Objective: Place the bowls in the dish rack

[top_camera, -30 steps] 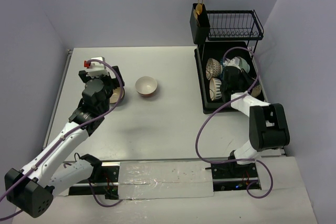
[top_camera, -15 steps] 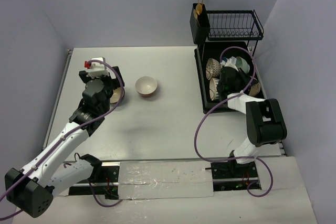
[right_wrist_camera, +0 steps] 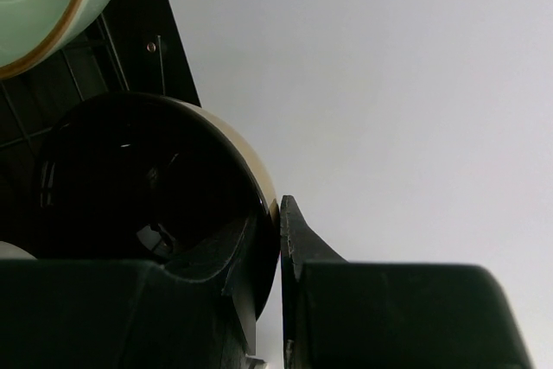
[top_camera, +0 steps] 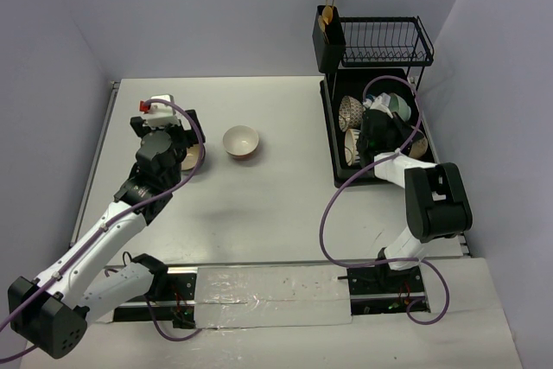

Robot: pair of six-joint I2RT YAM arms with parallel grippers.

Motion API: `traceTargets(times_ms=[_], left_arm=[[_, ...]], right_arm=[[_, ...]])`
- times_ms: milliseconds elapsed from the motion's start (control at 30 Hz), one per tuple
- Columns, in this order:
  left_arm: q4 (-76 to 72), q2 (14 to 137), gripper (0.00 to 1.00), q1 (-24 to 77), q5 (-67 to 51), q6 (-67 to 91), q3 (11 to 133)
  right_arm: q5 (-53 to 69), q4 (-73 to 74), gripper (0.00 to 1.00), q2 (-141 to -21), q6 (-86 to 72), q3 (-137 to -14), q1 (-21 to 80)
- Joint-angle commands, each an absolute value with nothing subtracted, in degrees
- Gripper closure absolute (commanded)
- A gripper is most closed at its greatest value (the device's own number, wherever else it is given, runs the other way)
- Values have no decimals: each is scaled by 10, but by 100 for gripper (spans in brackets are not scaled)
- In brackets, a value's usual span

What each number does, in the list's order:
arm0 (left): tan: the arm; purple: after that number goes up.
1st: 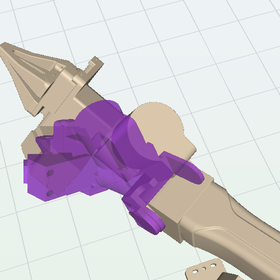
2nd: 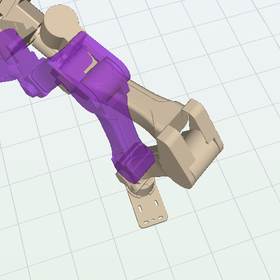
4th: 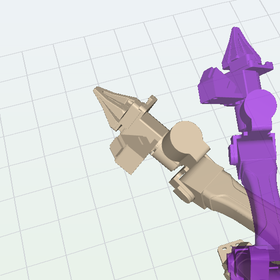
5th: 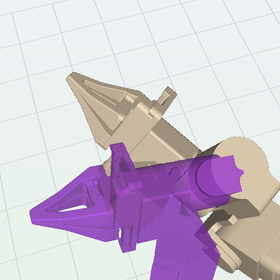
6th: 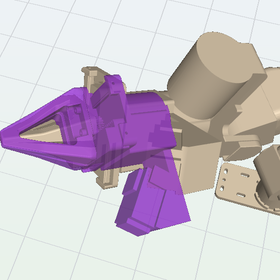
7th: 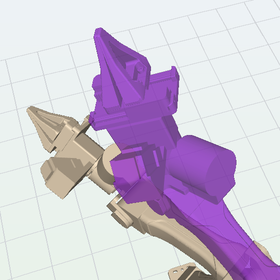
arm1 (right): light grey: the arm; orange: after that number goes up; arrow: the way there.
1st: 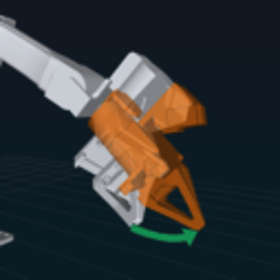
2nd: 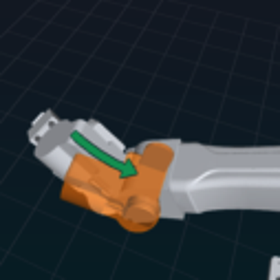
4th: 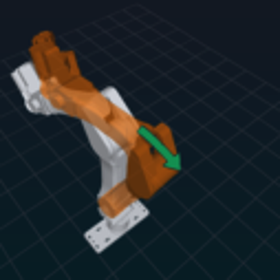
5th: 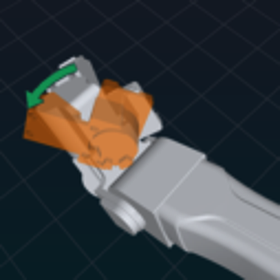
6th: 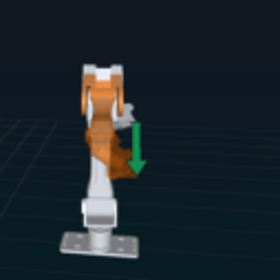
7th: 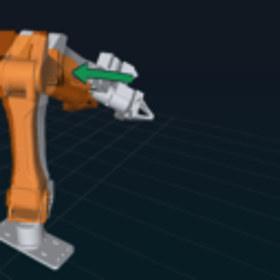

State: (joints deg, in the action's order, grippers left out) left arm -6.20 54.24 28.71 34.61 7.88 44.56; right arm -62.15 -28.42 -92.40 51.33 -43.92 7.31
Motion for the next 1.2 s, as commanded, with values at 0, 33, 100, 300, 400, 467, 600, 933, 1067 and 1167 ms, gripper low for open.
traceTargets(times_ms=[0,33,100,300,400,467,600,933,1067,1167], left_arm=[[-85,532,1,292,357,68,444],[-84,532,1,291,356,68,444],[-85,531,1,292,357,68,444],[-84,528,1,292,358,67,444],[-84,528,1,293,359,67,444],[-84,526,1,293,358,67,444],[-84,525,1,293,359,66,444],[-84,522,1,293,357,66,444],[-83,521,1,293,356,66,445],[-82,520,1,293,354,68,445]], right_arm=[[-563,-202,90,-956,471,-434,96],[-565,-202,90,-961,469,-436,97],[-559,-196,89,-963,468,-434,100],[-548,-195,86,-962,458,-429,119],[-541,-192,80,-957,454,-425,122],[-533,-192,78,-952,447,-424,123],[-505,-165,74,-941,424,-425,125],[-500,-165,66,-937,409,-424,124],[-505,-165,47,-920,397,-430,124],[-505,-156,39,-887,370,-439,125]])
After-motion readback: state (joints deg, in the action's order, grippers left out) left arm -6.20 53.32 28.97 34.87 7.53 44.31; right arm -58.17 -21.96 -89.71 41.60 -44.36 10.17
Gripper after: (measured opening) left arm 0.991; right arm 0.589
